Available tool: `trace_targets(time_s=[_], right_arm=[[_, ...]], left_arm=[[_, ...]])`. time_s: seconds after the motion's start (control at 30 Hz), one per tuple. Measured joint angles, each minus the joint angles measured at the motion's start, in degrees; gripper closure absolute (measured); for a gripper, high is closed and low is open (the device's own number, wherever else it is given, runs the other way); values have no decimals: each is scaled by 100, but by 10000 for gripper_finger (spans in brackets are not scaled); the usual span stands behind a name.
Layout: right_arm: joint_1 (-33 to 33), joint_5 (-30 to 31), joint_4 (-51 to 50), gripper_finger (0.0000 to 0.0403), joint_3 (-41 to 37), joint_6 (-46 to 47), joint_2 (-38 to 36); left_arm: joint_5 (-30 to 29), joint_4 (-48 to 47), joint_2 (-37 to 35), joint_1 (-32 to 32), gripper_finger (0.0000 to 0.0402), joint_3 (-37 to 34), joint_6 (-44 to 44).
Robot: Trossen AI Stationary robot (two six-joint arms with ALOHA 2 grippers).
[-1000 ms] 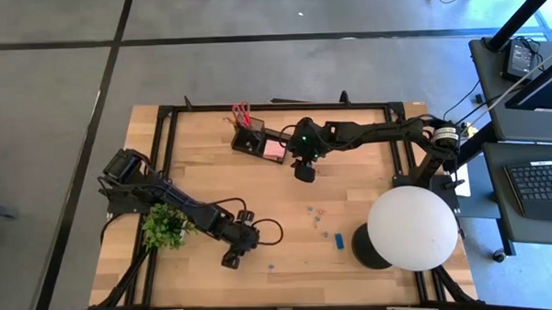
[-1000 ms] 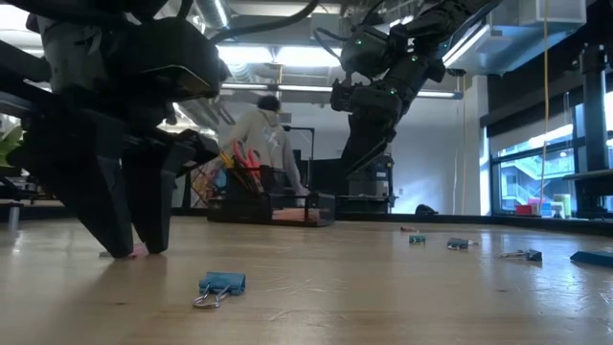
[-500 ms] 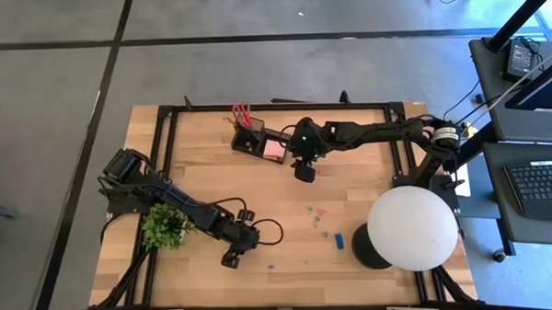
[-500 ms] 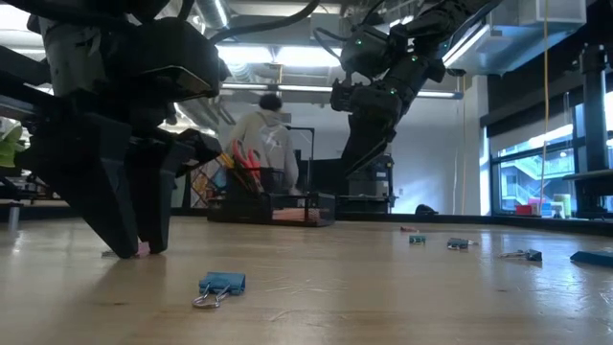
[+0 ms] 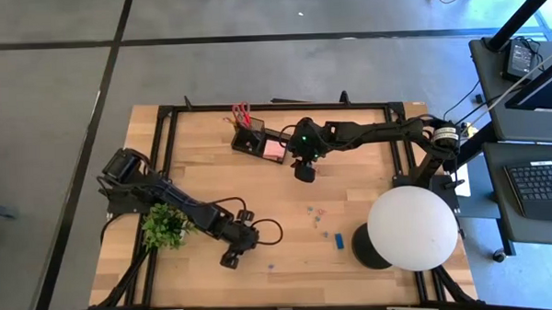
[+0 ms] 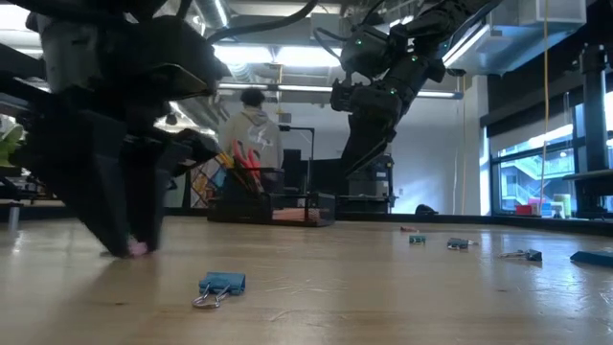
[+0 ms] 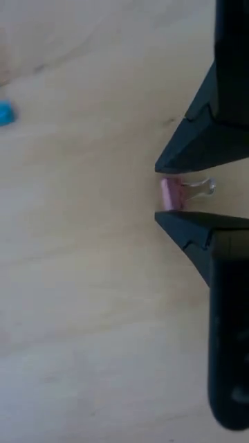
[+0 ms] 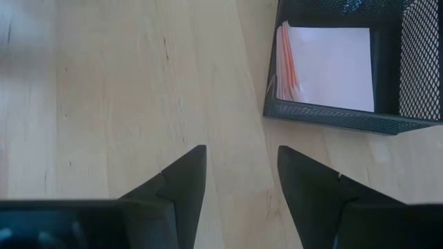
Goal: Pick and place office supplies into organizer
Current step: Put the pink binder clip into the black desk organizer
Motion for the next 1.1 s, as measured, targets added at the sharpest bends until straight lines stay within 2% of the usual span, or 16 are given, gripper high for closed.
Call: trace_targets(time_s=[0.13, 0.3, 0.5, 0.67, 0.93, 1.1], right_arm=[[1, 0, -2, 221, 0, 0, 0], [1, 0, 0, 221, 0, 0, 0], [1, 0, -4, 221, 0, -2, 0], [1, 0, -10, 221, 0, -1, 0], [1, 0, -6, 221, 0, 0, 0], [1, 0, -2, 221, 0, 7, 0]], left_arm=[[31, -91, -271, 60, 322, -14, -2], [-265, -231, -510, 209, 339, -3, -167], [-112, -312, -574, 267, 340, -3, -171], [289, -282, -574, 209, 314, 1, -14], [298, -275, -574, 199, 251, 8, -96], [301, -245, -457, 113, 233, 14, -209]])
